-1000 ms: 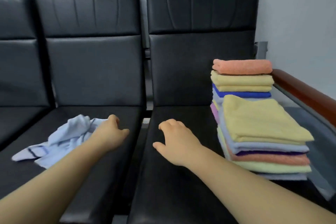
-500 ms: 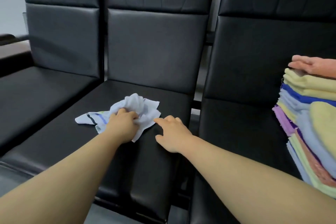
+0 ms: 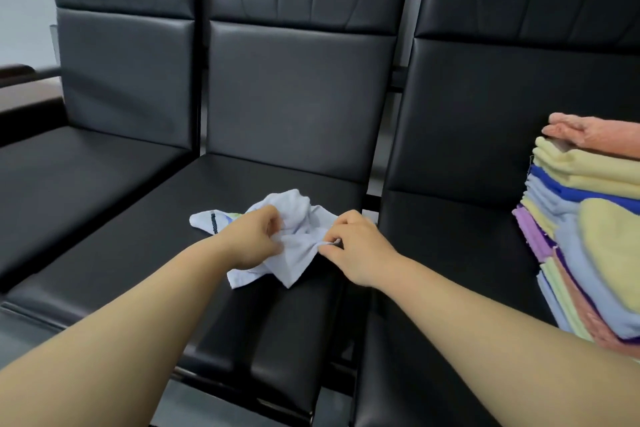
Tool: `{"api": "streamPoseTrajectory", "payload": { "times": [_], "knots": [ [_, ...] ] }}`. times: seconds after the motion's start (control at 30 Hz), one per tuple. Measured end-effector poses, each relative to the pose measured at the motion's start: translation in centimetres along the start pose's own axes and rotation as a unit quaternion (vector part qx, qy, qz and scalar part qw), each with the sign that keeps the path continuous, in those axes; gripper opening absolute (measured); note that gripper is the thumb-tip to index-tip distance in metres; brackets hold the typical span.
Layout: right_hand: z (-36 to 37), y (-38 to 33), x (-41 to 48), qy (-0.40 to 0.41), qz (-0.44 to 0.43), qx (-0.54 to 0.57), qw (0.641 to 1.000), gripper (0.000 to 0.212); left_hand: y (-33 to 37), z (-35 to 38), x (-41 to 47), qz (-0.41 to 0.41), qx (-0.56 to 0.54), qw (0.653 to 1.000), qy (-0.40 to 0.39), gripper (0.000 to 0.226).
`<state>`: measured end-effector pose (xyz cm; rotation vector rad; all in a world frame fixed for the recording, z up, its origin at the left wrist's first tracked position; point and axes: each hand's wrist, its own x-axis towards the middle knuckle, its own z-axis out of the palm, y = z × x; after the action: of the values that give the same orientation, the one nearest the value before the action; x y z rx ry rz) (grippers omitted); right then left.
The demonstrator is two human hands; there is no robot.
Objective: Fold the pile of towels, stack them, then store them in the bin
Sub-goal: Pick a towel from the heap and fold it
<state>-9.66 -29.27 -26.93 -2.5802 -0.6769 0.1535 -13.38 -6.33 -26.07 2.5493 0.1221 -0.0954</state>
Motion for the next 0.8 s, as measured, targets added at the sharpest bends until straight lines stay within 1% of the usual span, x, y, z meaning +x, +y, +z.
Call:
{"api": "streamPoseTrajectory", "payload": {
  "times": [0.07,0.13,0.17,0.23,0.27,0.4,0.47,0.53,0.6,0.8],
  "knots": [
    [-2.2,0.3,-0.8,0.022,0.018,0.031,0.999,0.03,1.2,-0.2,-0.5,0.004,-0.1,0.995,0.015,0.016],
    [-4.5,0.2,-1.4,0.035,0.035,0.072,0.996,0.033,2.7,-0.6,-1.3,0.014,-0.203,0.979,-0.01,0.011],
    [-5.7,0.0,-2.0,0.037,0.042,0.104,0.993,0.032,3.5,-0.5,-1.7,0.021,-0.221,0.974,-0.035,0.011],
    [-7.5,-0.4,-2.8,0.037,0.051,0.162,0.985,0.027,4.9,-0.2,-2.5,0.022,-0.211,0.974,-0.081,0.019],
    [-8.0,-0.5,-2.9,0.037,0.054,0.183,0.981,0.026,5.5,0.0,-2.8,0.02,-0.194,0.977,-0.09,0.023],
    [-8.8,-0.8,-3.1,0.039,0.056,0.26,0.963,0.025,7.2,1.0,-3.0,0.038,-0.124,0.99,-0.057,0.034],
    [-8.9,-0.8,-2.9,0.042,0.055,0.282,0.957,0.023,7.6,1.4,-2.9,0.051,-0.108,0.992,-0.038,0.037],
    [-9.1,-0.9,-2.7,0.042,0.049,0.294,0.954,0.022,8.0,1.7,-2.9,0.063,-0.115,0.991,-0.028,0.039],
    [-9.3,-1.1,-2.8,0.04,0.04,0.298,0.953,0.022,8.3,1.7,-3.0,0.065,-0.146,0.987,-0.022,0.042],
    [-9.7,-2.0,-2.4,0.031,0.027,0.33,0.943,0.022,8.5,1.1,-2.4,0.082,-0.192,0.978,0.012,0.037]
  ]
}}
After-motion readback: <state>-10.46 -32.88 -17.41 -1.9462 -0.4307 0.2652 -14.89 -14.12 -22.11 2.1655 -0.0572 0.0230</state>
